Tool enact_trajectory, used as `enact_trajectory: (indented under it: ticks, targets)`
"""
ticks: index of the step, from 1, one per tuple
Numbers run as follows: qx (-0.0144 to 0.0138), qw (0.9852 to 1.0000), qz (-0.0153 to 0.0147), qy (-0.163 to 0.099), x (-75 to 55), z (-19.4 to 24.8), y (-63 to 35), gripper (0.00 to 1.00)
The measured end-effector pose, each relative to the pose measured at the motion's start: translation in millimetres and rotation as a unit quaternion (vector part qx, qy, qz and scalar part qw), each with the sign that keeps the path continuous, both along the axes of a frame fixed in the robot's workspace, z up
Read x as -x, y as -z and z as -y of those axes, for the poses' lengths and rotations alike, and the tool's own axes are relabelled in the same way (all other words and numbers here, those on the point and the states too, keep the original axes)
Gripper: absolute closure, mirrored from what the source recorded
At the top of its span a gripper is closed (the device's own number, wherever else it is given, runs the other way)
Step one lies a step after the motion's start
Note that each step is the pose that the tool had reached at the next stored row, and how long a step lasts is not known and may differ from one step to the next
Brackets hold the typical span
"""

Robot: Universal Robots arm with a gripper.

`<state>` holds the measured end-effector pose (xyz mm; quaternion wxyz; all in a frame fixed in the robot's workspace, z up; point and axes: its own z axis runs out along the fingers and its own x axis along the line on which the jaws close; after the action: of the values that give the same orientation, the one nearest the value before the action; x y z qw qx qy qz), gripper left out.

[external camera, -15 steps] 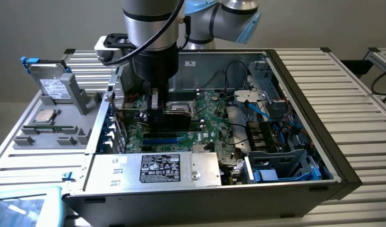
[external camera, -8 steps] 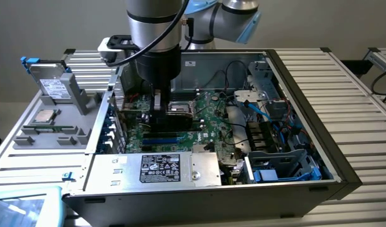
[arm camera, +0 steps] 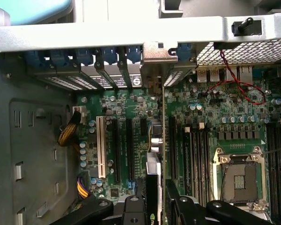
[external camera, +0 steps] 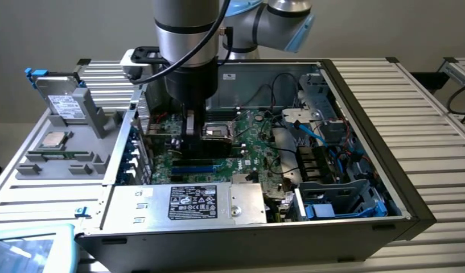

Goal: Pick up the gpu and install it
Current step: 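Insert the gpu into the slot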

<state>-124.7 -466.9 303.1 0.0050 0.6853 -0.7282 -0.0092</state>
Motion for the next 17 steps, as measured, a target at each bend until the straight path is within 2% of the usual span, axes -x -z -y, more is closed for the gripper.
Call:
enact_trajectory:
  ticks: [17]
  targets:
    - [0.0001,1.0,-0.0024,0.0,0.0,-1.7,15.4,0.73]
